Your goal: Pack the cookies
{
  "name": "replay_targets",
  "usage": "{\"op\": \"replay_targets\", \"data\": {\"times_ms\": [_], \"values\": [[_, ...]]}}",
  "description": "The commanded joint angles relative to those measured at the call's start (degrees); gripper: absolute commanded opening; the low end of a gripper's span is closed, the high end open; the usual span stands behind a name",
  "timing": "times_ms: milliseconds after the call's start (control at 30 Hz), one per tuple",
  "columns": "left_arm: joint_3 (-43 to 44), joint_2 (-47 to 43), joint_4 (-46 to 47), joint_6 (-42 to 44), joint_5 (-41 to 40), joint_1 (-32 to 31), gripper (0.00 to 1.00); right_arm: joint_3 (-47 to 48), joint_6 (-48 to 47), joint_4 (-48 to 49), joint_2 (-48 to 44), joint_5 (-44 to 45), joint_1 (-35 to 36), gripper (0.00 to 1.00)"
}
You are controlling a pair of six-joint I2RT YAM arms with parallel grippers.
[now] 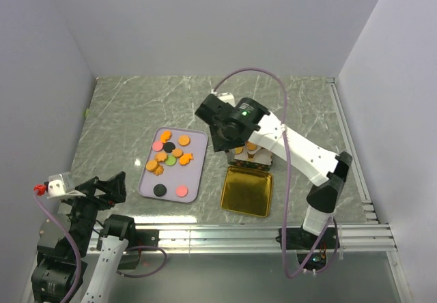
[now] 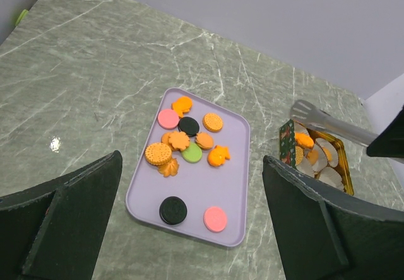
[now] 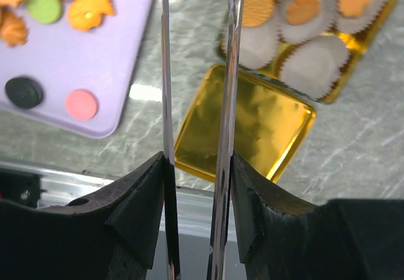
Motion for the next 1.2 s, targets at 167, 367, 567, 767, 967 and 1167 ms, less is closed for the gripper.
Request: {"op": "replay_targets", "data": {"times_ms": [167,367,567,767,967,1167], "values": [[-0.2,-2.4,2.1,0.7,0.5,-0.1,0.99,11.4,-0.6,-3.1,9.9,-3.2,8.4,0.51],[-0.2,-2.6,2.1,0.6,0.4,-0.1,0.99,15.3,-0.3,-3.8,16.4,-5.7,12.1,0.52],[-0.2,-2.8,2.0,0.6,0.3,0.0,0.99,14.9,-0.3,-3.9,19.2,-7.0,12.8,0.53],[-0.2,-3.0,2.1,0.6,0.3,-0.1,0.99,14.0,-0.5,-3.2,20.1,-7.1,12.9,0.54],[-0.2,-3.1,2.1,0.6,0.3,-0.1,0.99,14.9,-0.6,-3.7,22.2,-6.8,12.9,0.54],[-0.2,-3.4,2.1,0.6,0.4,-0.1,0.99,15.4,-0.4,-4.3,24.4,-6.1,12.9,0.54]]}}
